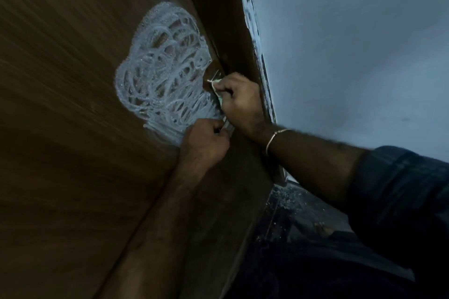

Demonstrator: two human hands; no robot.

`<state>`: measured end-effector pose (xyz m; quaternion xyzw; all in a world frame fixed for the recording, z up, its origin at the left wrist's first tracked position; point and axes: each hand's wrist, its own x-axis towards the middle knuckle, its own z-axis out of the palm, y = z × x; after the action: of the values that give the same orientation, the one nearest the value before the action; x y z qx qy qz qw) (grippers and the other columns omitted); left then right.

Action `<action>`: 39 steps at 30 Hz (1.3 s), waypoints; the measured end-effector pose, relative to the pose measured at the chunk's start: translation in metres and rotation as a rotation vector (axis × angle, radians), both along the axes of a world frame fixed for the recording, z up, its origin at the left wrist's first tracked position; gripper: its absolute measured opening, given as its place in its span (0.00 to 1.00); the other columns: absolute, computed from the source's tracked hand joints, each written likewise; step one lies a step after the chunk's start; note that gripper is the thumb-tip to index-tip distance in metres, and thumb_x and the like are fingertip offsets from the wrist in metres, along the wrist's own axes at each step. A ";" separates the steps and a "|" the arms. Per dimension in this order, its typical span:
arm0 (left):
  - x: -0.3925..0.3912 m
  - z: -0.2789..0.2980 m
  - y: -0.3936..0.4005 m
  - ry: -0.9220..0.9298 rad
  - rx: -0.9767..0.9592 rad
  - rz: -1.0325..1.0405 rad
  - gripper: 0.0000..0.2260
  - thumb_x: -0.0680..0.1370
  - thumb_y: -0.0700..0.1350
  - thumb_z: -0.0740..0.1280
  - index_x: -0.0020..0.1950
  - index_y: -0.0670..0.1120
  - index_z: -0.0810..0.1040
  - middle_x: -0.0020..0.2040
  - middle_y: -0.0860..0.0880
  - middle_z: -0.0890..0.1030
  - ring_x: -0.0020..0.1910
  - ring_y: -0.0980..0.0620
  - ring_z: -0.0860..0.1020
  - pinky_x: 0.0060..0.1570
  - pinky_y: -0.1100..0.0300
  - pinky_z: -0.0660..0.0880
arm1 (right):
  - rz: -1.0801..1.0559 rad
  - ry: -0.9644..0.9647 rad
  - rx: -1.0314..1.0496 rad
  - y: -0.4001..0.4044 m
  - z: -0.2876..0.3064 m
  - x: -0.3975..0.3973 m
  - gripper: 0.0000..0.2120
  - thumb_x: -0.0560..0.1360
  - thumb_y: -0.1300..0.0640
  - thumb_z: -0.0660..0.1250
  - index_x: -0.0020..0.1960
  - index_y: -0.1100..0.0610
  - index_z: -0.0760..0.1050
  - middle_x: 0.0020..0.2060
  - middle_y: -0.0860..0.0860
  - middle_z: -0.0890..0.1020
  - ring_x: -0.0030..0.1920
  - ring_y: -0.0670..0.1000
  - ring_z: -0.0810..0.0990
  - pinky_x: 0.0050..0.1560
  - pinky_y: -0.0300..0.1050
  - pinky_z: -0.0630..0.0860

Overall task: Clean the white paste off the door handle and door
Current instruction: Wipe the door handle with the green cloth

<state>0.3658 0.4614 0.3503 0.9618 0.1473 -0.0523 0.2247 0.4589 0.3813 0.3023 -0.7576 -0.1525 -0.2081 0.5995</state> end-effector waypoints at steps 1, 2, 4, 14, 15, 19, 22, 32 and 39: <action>0.000 0.000 0.000 0.007 -0.003 0.002 0.14 0.82 0.47 0.65 0.66 0.50 0.80 0.59 0.50 0.84 0.32 0.67 0.68 0.29 0.76 0.61 | -0.003 0.030 0.013 -0.001 0.000 0.003 0.09 0.71 0.73 0.65 0.45 0.68 0.83 0.45 0.60 0.84 0.44 0.54 0.83 0.50 0.40 0.79; 0.001 -0.001 0.001 0.015 -0.008 0.005 0.15 0.82 0.47 0.65 0.68 0.50 0.79 0.60 0.51 0.83 0.32 0.67 0.70 0.29 0.75 0.62 | -0.040 0.081 0.049 -0.002 0.001 0.005 0.10 0.71 0.73 0.65 0.46 0.67 0.83 0.46 0.59 0.84 0.45 0.54 0.83 0.51 0.39 0.79; -0.001 -0.003 0.000 0.017 -0.011 0.004 0.15 0.82 0.47 0.65 0.69 0.50 0.78 0.61 0.51 0.82 0.37 0.65 0.72 0.33 0.74 0.65 | -0.103 0.112 0.084 -0.002 0.002 0.005 0.09 0.71 0.73 0.65 0.45 0.67 0.83 0.45 0.60 0.84 0.47 0.55 0.83 0.52 0.36 0.75; -0.003 0.001 -0.003 -0.015 0.025 -0.006 0.14 0.81 0.45 0.65 0.66 0.48 0.81 0.61 0.48 0.83 0.38 0.62 0.75 0.33 0.78 0.66 | -0.058 0.237 0.103 0.006 0.005 0.003 0.08 0.73 0.69 0.66 0.47 0.64 0.84 0.48 0.56 0.84 0.50 0.53 0.82 0.49 0.30 0.71; -0.002 0.001 -0.002 -0.021 0.034 -0.006 0.14 0.81 0.45 0.65 0.66 0.48 0.81 0.60 0.48 0.83 0.38 0.62 0.74 0.35 0.76 0.66 | -0.076 0.273 0.135 0.007 0.006 0.003 0.08 0.73 0.69 0.66 0.47 0.63 0.84 0.48 0.56 0.85 0.50 0.53 0.82 0.49 0.30 0.71; -0.001 0.003 -0.003 -0.007 0.035 -0.005 0.14 0.81 0.45 0.65 0.65 0.48 0.82 0.55 0.49 0.84 0.40 0.63 0.74 0.36 0.70 0.67 | -0.119 0.299 0.176 0.011 0.008 -0.002 0.09 0.74 0.68 0.67 0.50 0.63 0.84 0.50 0.56 0.85 0.52 0.52 0.82 0.52 0.32 0.73; -0.002 0.002 -0.002 -0.011 0.021 -0.003 0.12 0.81 0.45 0.65 0.63 0.49 0.82 0.48 0.52 0.82 0.37 0.64 0.75 0.35 0.69 0.68 | -0.120 0.233 0.217 0.011 0.018 -0.003 0.09 0.74 0.69 0.67 0.50 0.63 0.85 0.50 0.56 0.85 0.53 0.53 0.83 0.56 0.32 0.73; -0.004 0.001 -0.004 -0.016 0.014 0.009 0.13 0.82 0.46 0.65 0.65 0.48 0.81 0.56 0.50 0.83 0.37 0.64 0.71 0.34 0.72 0.63 | -0.045 0.231 -0.017 0.006 0.029 0.004 0.17 0.73 0.70 0.63 0.58 0.61 0.81 0.57 0.56 0.82 0.57 0.53 0.81 0.59 0.35 0.72; -0.003 0.003 -0.006 -0.015 0.021 0.038 0.15 0.81 0.46 0.65 0.68 0.49 0.79 0.62 0.50 0.82 0.50 0.57 0.77 0.48 0.65 0.69 | 0.171 0.486 -0.035 -0.011 0.016 0.003 0.20 0.77 0.54 0.58 0.66 0.51 0.77 0.61 0.53 0.82 0.60 0.55 0.79 0.63 0.43 0.74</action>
<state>0.3629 0.4551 0.3538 0.9615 0.1643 -0.0394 0.2165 0.4622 0.3708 0.3184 -0.7802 -0.0711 0.0340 0.6206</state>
